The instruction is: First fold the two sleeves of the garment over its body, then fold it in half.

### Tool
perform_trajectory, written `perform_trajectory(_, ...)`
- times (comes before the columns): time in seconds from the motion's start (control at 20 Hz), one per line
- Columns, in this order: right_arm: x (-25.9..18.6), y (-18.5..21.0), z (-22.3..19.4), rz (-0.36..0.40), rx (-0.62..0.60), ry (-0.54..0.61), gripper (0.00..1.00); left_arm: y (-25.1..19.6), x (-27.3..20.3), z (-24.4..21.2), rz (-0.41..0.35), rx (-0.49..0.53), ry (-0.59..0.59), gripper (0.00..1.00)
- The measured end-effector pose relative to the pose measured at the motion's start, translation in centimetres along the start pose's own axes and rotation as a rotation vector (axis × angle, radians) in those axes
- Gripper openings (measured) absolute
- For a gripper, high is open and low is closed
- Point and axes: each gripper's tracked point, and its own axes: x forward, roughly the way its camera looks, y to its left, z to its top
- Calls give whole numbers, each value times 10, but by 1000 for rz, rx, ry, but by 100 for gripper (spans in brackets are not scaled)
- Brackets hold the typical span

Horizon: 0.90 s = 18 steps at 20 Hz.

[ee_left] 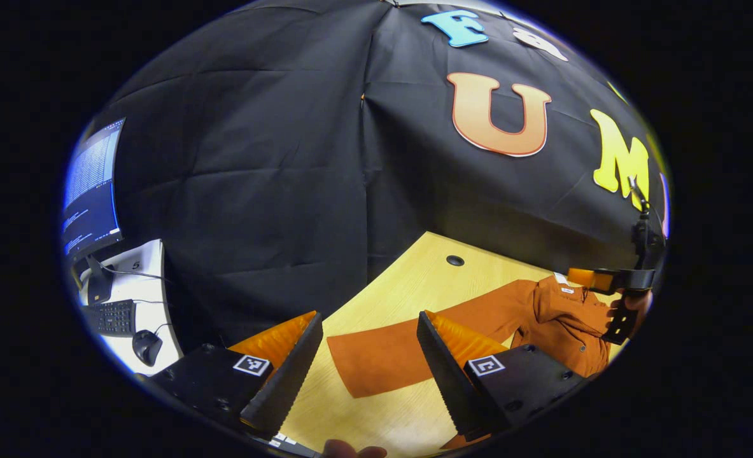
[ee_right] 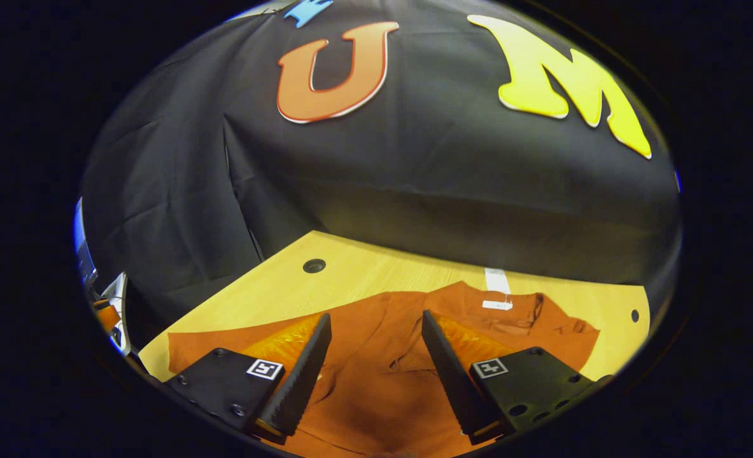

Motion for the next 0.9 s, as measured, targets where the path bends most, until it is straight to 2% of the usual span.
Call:
perform_trajectory(0.35, -95, -32, 28, -30, -45, -106, 97, 3, 29, -49, -4, 11, 150, 97)
perform_trajectory(0.5, -129, -61, 29, -83, -12, -122, 96, 1, 39, -79, 0, -10, 251, 97)
perform_trajectory(0.55, -138, -68, 24, -99, 7, -120, 96, 5, 46, -88, 17, -10, 276, 100)
perform_trajectory(0.7, -165, -97, 19, -152, 44, -120, 94, 15, 60, -109, 74, -20, 339, 97)
perform_trajectory(0.9, -197, -129, 6, -222, 54, -112, 96, 12, 76, -128, 88, -43, 389, 97)
